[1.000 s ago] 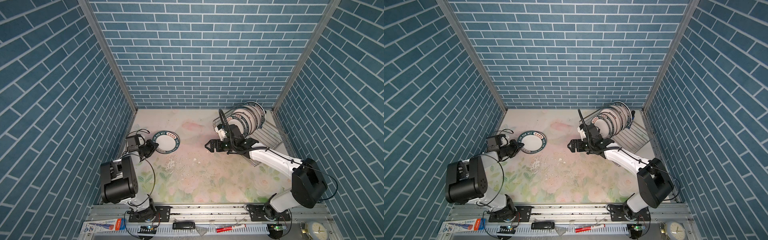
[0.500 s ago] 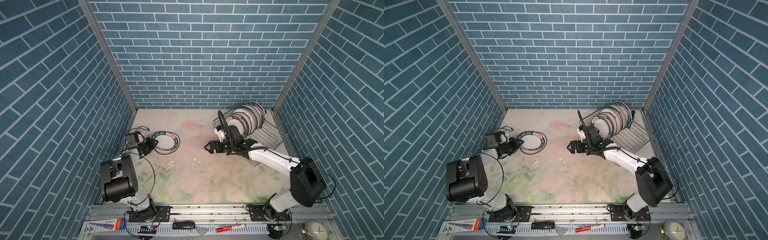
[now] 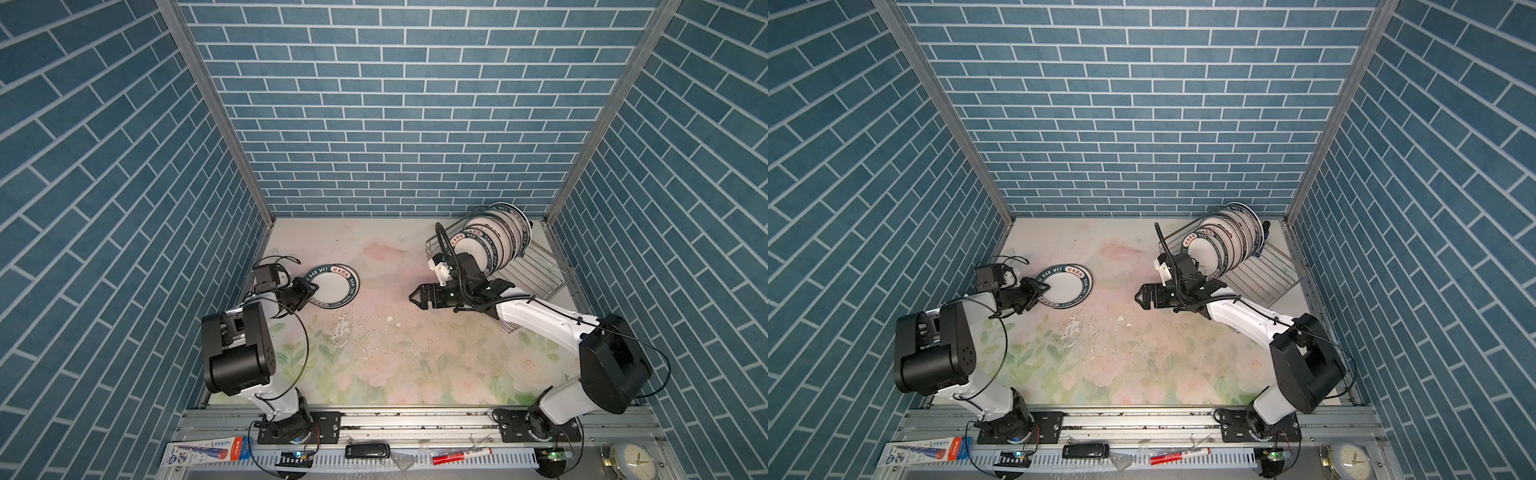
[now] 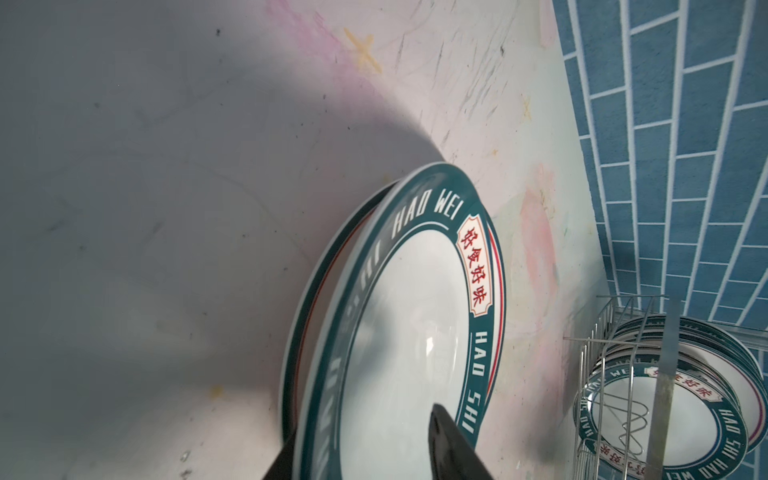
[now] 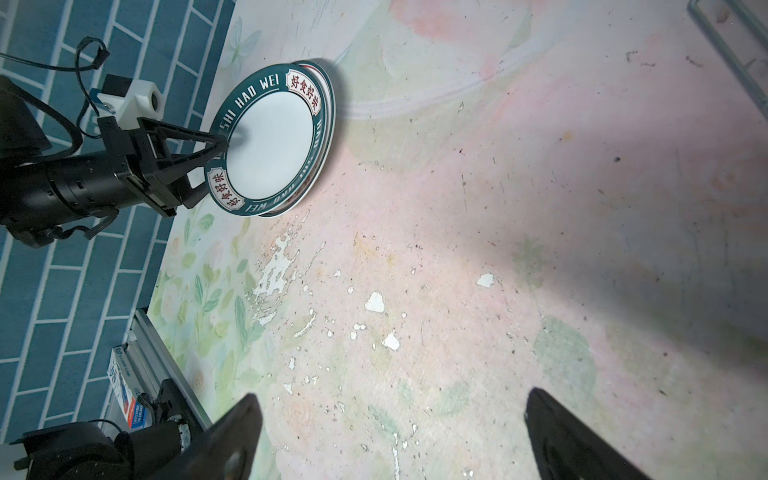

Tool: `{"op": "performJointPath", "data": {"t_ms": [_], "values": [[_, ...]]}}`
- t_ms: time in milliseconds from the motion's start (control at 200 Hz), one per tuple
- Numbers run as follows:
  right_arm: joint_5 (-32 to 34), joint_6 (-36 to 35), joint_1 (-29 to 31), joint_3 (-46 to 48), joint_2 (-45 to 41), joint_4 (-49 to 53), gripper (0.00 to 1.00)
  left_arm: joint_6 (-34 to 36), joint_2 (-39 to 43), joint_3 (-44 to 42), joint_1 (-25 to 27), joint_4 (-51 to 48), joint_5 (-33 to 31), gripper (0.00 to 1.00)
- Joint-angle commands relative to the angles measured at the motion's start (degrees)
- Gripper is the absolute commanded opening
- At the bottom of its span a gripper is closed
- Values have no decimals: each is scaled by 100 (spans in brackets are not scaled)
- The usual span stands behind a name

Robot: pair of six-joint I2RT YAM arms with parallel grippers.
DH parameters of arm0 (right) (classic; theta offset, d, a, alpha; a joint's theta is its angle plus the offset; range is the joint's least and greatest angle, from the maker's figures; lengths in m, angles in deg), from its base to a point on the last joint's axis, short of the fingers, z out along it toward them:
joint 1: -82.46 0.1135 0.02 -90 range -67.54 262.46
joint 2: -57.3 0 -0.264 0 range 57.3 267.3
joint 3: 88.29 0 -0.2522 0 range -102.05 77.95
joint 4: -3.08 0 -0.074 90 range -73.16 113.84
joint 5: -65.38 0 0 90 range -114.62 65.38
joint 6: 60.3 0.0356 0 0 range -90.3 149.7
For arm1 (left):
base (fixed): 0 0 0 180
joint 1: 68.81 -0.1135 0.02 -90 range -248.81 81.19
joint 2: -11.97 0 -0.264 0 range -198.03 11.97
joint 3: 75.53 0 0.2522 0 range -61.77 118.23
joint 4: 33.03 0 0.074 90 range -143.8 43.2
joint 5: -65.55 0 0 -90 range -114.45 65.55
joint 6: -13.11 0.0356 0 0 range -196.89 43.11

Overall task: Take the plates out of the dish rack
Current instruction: 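Lower the green-rimmed plate onto the table with left gripper while right gripper withdraws, then raise the left gripper off the plate while right gripper reaches the next rack plate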

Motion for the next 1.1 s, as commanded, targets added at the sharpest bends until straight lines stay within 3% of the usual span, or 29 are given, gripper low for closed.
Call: {"op": "performJointPath", "data": {"t_ms": [0, 245, 510, 920, 1095], "values": [[-60, -123, 25, 150, 12, -42, 99, 168, 0, 194, 9, -256, -126, 50], [-122, -167, 17, 124, 54, -56, 99, 331, 9, 391, 88, -695, -382, 60], [-202, -246, 25, 100, 27, -22, 99, 480, -162, 632, 250, -1025, -601, 60], [-229, -307, 25, 125, -31, 1, 99, 665, -102, 898, 313, -1675, -1147, 68], [465, -522, 25, -122, -237, 595, 99, 672, 253, 756, 320, -1801, -1633, 70]]}}
